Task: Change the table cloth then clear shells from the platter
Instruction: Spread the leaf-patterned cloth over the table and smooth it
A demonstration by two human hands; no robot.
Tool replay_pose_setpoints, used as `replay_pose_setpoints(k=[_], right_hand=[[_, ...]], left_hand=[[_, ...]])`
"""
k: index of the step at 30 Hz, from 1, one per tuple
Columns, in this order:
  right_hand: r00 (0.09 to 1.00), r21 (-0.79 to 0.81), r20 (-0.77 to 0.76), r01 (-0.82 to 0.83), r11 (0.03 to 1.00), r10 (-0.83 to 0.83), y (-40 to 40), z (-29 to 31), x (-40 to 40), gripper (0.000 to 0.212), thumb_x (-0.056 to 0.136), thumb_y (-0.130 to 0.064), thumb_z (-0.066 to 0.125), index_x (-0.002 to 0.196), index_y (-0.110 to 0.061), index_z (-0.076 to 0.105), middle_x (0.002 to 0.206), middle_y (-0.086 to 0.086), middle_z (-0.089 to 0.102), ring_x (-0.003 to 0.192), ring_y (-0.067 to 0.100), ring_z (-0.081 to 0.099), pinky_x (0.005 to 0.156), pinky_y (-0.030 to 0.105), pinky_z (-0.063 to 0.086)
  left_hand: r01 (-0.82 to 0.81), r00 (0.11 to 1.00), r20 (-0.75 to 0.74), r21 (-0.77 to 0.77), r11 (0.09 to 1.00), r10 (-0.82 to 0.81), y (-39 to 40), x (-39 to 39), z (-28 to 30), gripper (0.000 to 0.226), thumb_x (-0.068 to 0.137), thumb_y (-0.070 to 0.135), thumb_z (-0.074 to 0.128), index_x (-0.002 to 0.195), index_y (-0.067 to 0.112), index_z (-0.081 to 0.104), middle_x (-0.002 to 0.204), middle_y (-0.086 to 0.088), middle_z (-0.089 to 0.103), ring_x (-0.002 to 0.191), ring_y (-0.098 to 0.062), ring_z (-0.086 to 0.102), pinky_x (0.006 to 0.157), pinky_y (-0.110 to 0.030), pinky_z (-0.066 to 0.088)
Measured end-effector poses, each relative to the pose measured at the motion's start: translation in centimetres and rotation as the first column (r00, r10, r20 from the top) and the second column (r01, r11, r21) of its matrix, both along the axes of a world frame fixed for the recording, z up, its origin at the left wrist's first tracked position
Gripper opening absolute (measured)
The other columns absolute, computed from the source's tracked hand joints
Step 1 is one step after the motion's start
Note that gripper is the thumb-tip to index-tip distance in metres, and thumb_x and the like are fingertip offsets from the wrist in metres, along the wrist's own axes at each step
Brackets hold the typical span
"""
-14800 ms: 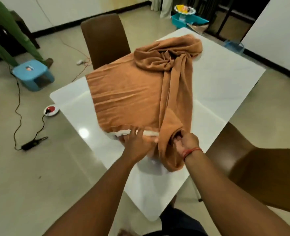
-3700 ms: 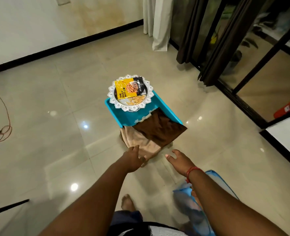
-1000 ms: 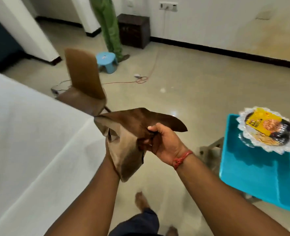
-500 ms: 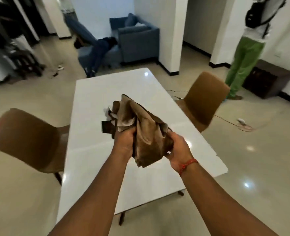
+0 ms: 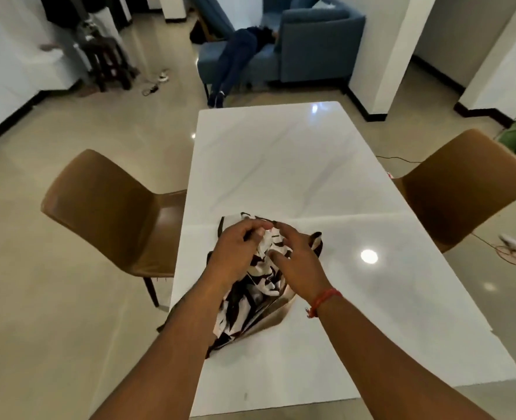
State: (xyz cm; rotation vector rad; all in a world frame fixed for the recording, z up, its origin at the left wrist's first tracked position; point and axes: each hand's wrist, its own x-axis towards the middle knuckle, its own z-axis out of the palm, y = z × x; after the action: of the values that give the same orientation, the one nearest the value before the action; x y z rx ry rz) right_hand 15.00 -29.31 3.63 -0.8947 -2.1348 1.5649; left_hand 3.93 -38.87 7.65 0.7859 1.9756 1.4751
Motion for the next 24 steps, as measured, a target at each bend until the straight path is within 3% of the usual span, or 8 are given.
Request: replay_pose_setpoints(k=[4, 7, 10, 15, 18, 19, 22, 24], right_hand=[[0.973, 0.001, -0.027, -0.229, 0.974, 0.228, 2.3, 0.5, -1.2, 0.044, 0.091, -0.023, 0.065, 0.127, -0.044, 0.051, 0.118, -0.019, 0.065, 0.113, -0.004, 0.059, 0.097, 0.021, 0.048], [0.971, 0.004, -0.01, -0.237, 0.971, 0.237, 4.5, 0.7, -1.4, 0.019, 0.09, -0.035, 0.066, 0.108, -0.036, 0.062, 0.098, -0.013, 0.072, 0.094, 0.001, 0.067, 0.088, 0.033, 0.055], [0.971, 0.109, -0.041, -0.23, 0.967, 0.235, 7.3, 1.8, -0.8, 0.008, 0.094, -0.027, 0.064, 0.087, -0.023, 0.063, 0.075, -0.008, 0.064, 0.068, 0.004, 0.057, 0.068, 0.027, 0.048], [0.96, 0.092, -0.209, -0.173, 0.981, 0.188, 11.6, 4.2, -0.5, 0.011, 0.094, -0.016, 0.061, 0.083, -0.019, 0.061, 0.081, -0.003, 0.063, 0.08, 0.014, 0.058, 0.072, 0.022, 0.045], [0.948, 0.213, -0.291, -0.068, 0.975, 0.13, 12.2, 4.8, -0.7, 0.008, 0.094, -0.015, 0.06, 0.092, -0.023, 0.059, 0.095, -0.004, 0.061, 0.088, 0.011, 0.059, 0.079, 0.029, 0.051], [0.938, 0.278, -0.319, -0.047, 0.959, 0.138, 12.2, 4.8, -0.5, 0.005, 0.094, -0.018, 0.061, 0.097, -0.022, 0.058, 0.098, -0.003, 0.058, 0.089, 0.01, 0.058, 0.078, 0.03, 0.052], [0.917, 0.386, -0.255, -0.195, 0.902, 0.307, 11.3, 4.9, 0.7, 0.032, 0.086, -0.039, 0.068, 0.108, -0.023, 0.052, 0.102, -0.007, 0.054, 0.091, 0.008, 0.056, 0.076, 0.024, 0.051], [0.922, 0.367, -0.161, -0.275, 0.889, 0.352, 10.8, 4.9, 0.8, 0.044, 0.082, -0.042, 0.073, 0.113, -0.029, 0.046, 0.107, -0.011, 0.053, 0.095, 0.002, 0.053, 0.079, 0.012, 0.046]], left_hand=[[-0.005, 0.996, 0.09, 0.075, 0.997, -0.002, 1.5, -0.2, 0.7, 0.028, 0.099, 0.011, 0.056, 0.109, 0.031, 0.074, 0.113, 0.007, 0.071, 0.109, -0.006, 0.065, 0.094, -0.021, 0.051], [-0.107, 0.982, 0.169, 0.132, 0.986, 0.084, 2.7, -0.1, 1.2, 0.035, 0.099, 0.009, 0.056, 0.119, 0.033, 0.07, 0.126, 0.002, 0.067, 0.12, -0.012, 0.061, 0.105, -0.034, 0.048], [-0.215, 0.955, 0.254, 0.222, 0.951, 0.157, 4.2, 0.6, 1.8, 0.043, 0.098, 0.003, 0.055, 0.126, 0.034, 0.067, 0.132, -0.003, 0.064, 0.125, -0.021, 0.058, 0.108, -0.044, 0.046], [-0.554, 0.81, 0.394, 0.268, 0.789, 0.435, 7.6, 2.5, 3.8, 0.037, 0.094, -0.005, 0.057, 0.116, 0.021, 0.071, 0.117, -0.001, 0.072, 0.111, -0.018, 0.067, 0.101, -0.041, 0.051], [-0.677, 0.715, 0.452, 0.253, 0.691, 0.534, 9.3, 3.4, 4.3, 0.024, 0.091, 0.0, 0.063, 0.106, 0.015, 0.074, 0.107, -0.005, 0.074, 0.102, -0.018, 0.07, 0.098, -0.042, 0.054], [-0.679, 0.716, 0.428, 0.246, 0.691, 0.551, 9.8, 3.6, 4.5, 0.02, 0.09, 0.003, 0.066, 0.103, 0.016, 0.075, 0.103, -0.004, 0.074, 0.096, -0.016, 0.07, 0.093, -0.04, 0.057], [-0.61, 0.785, 0.327, 0.263, 0.748, 0.526, 11.2, 3.7, 5.7, 0.012, 0.09, 0.009, 0.069, 0.096, 0.018, 0.074, 0.088, 0.0, 0.071, 0.081, -0.011, 0.068, 0.076, -0.031, 0.059], [-0.549, 0.831, 0.276, 0.267, 0.792, 0.483, 11.9, 3.3, 6.8, 0.01, 0.091, 0.009, 0.068, 0.097, 0.016, 0.073, 0.084, -0.001, 0.072, 0.08, -0.014, 0.069, 0.079, -0.034, 0.059]])
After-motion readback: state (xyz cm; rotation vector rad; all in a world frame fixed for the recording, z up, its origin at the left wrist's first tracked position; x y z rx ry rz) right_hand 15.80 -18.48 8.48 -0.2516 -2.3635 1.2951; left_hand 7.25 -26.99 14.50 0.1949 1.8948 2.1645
